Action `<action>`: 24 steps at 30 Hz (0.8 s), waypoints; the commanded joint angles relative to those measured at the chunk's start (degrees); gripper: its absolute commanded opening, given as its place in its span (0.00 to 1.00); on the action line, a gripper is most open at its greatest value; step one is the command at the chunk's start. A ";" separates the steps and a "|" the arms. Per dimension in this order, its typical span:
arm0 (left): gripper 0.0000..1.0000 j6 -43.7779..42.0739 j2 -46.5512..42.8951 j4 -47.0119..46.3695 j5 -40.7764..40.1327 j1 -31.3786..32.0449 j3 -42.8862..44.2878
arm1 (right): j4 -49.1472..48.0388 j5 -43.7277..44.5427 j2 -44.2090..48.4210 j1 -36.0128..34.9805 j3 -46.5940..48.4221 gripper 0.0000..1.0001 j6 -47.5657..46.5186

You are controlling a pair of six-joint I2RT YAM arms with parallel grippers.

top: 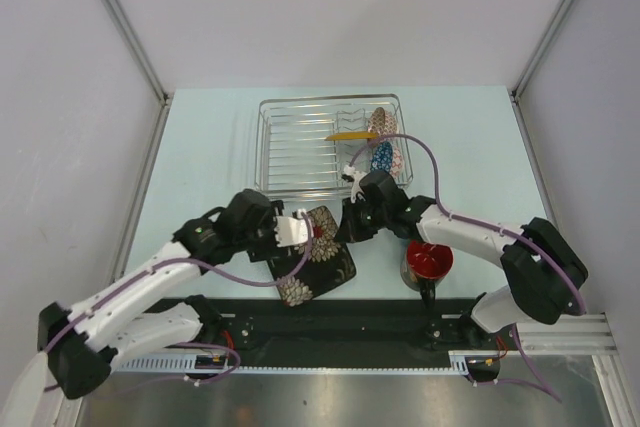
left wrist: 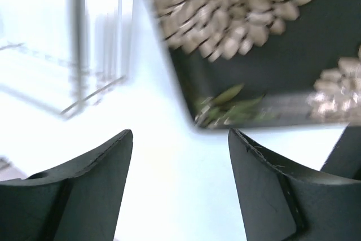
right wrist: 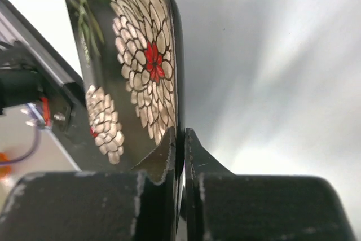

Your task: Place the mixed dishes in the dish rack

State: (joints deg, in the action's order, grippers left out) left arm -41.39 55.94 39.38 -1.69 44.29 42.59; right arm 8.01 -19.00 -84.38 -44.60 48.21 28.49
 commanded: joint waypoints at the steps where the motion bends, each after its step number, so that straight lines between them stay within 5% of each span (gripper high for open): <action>1: 0.75 0.87 -8.28 7.29 -2.08 -4.38 2.94 | 0.77 -0.77 2.03 0.83 6.10 0.00 -6.25; 6: 0.75 1.22 -12.26 10.46 -1.82 -10.53 3.82 | 4.02 -0.07 1.24 1.53 10.76 0.00 -10.46; 12: 0.75 3.59 -13.14 12.22 0.55 -15.72 7.15 | 12.46 8.45 1.67 0.04 24.90 0.00 -26.18; 24: 0.75 8.07 -11.73 10.11 3.27 -17.49 5.58 | 13.52 29.08 -1.13 -2.33 48.71 0.00 -60.18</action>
State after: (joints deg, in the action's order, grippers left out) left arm -36.03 44.05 50.92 -0.30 27.31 47.90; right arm 27.11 1.41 -84.99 -46.81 86.89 -17.69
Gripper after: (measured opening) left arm 0.747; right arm 0.036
